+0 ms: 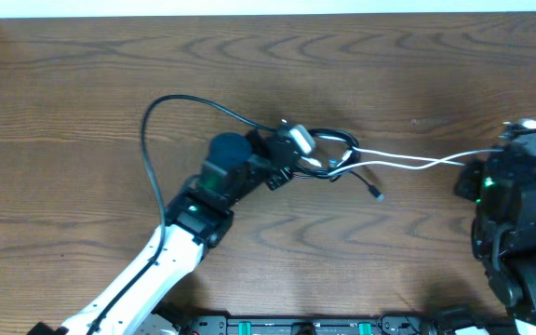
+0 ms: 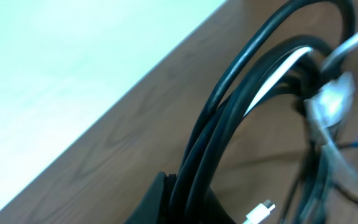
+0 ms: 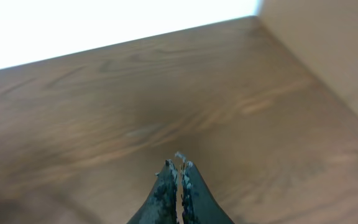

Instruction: Untangle cables

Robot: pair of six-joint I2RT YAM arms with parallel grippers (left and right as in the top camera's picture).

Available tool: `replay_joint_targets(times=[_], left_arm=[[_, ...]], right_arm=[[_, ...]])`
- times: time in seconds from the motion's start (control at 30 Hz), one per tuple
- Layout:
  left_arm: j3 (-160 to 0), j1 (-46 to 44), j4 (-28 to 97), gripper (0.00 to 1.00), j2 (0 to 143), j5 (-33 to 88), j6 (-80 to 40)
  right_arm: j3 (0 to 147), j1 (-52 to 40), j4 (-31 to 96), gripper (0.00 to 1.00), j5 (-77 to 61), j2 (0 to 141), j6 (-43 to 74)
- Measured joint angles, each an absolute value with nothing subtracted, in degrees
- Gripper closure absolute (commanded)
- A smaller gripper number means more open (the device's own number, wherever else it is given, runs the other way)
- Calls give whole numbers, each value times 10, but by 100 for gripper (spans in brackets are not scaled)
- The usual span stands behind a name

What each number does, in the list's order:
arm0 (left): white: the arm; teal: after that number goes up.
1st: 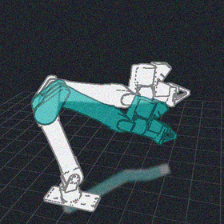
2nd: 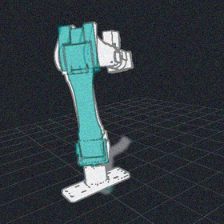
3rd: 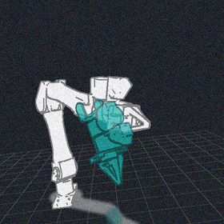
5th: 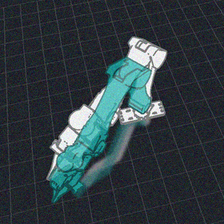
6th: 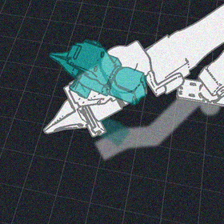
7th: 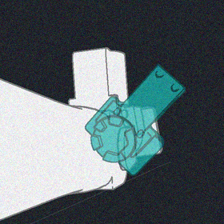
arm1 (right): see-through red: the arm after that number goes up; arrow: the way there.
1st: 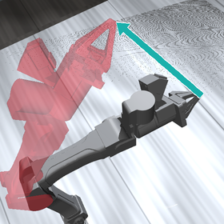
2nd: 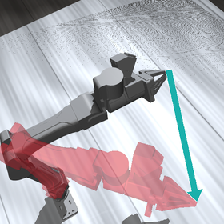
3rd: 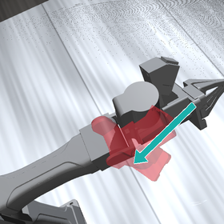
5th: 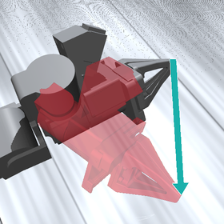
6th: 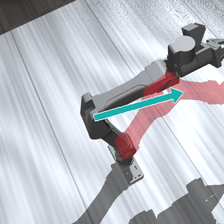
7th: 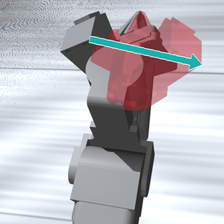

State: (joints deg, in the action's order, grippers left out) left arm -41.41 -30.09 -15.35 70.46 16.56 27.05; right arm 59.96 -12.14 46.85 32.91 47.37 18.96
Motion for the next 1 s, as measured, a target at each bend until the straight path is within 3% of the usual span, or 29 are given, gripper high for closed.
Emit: replay_joint_targets(times=[0.37,0.57,0.83,1.0], left_arm=[[-414,-17,-120,93,595,141,247],[-414,73,-135,93,588,163,226],[-414,213,-169,93,587,171,95],[-414,281,-165,93,587,65,-32]], right_arm=[[600,175,448,99,334,473,195],[600,250,439,99,316,472,205],[600,352,436,99,309,489,269],[601,444,430,99,297,556,334]])
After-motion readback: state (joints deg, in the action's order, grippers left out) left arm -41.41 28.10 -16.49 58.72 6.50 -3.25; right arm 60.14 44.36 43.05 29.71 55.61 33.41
